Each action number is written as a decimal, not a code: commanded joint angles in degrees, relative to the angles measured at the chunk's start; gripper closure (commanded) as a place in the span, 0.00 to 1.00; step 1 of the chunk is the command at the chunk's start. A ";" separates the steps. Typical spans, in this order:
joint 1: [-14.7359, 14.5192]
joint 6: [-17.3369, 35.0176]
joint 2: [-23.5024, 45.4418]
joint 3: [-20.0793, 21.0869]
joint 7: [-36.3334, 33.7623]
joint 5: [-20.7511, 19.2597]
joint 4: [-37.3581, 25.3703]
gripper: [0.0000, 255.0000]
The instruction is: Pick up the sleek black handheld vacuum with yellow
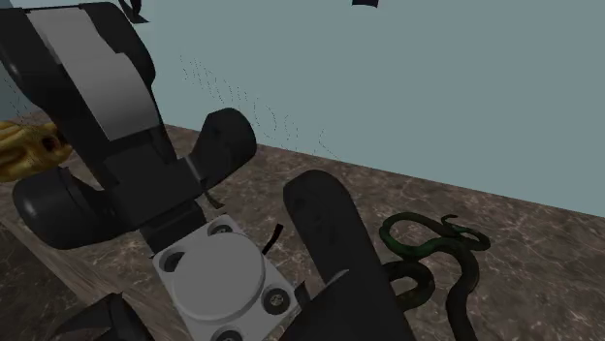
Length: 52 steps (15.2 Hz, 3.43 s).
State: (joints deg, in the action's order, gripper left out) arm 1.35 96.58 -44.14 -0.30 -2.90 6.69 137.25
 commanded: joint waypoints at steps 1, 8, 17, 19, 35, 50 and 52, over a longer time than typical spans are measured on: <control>0.00 0.00 0.00 0.00 0.00 0.00 0.00 0.00; -3.09 12.50 8.58 5.21 -0.55 1.41 3.49 0.00; -5.96 27.81 24.03 11.94 -2.38 0.68 3.02 0.00; -6.37 30.90 27.98 13.39 -3.18 -0.21 2.16 0.00; -11.58 46.89 59.55 18.01 -15.46 -18.14 -11.03 0.00; -12.36 50.46 63.08 16.85 -17.14 -20.43 -10.78 1.00; -12.35 50.46 63.07 16.86 -17.13 -20.42 -10.77 1.00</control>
State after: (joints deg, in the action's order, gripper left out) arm -11.02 147.04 18.92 16.57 -20.03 -13.73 126.47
